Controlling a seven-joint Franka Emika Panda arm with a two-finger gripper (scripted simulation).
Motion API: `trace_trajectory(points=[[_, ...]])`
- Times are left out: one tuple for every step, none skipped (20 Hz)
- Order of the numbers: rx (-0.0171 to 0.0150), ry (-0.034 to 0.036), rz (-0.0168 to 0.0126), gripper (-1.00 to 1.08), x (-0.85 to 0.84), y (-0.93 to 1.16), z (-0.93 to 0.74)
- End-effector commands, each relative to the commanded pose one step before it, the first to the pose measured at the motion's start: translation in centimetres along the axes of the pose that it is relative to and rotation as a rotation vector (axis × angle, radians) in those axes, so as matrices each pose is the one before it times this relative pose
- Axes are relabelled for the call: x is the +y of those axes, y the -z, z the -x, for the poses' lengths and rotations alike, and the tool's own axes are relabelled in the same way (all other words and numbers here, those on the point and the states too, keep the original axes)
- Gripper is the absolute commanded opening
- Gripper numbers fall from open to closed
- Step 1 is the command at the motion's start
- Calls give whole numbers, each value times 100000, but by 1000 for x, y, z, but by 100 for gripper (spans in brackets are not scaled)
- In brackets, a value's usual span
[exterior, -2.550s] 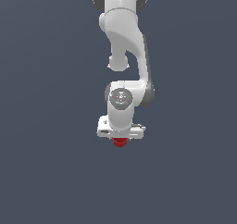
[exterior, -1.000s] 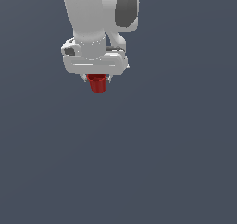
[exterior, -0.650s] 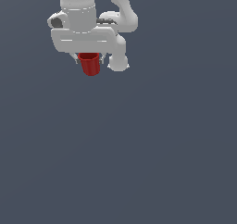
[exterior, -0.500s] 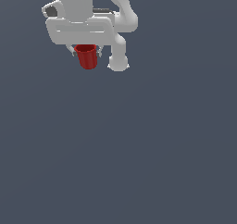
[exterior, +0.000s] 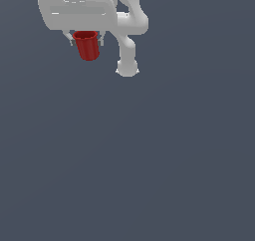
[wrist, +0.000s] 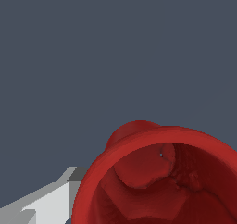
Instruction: Pick up the object and move it to a goal position.
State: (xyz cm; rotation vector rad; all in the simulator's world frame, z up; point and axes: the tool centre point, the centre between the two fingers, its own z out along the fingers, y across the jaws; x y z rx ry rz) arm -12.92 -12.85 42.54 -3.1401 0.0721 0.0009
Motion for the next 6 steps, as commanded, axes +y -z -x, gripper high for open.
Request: trace_trajectory(points=[[54,59,28,-100,113,336,86],[0,0,0,-100,3,-15,-30],[0,0,0,-100,-17,-68,-57],[0,0,0,-100,-31,-100,-69],[0,0,0,-100,-23,-70,-45],[0,0,0,-100,-9,-26,-16]])
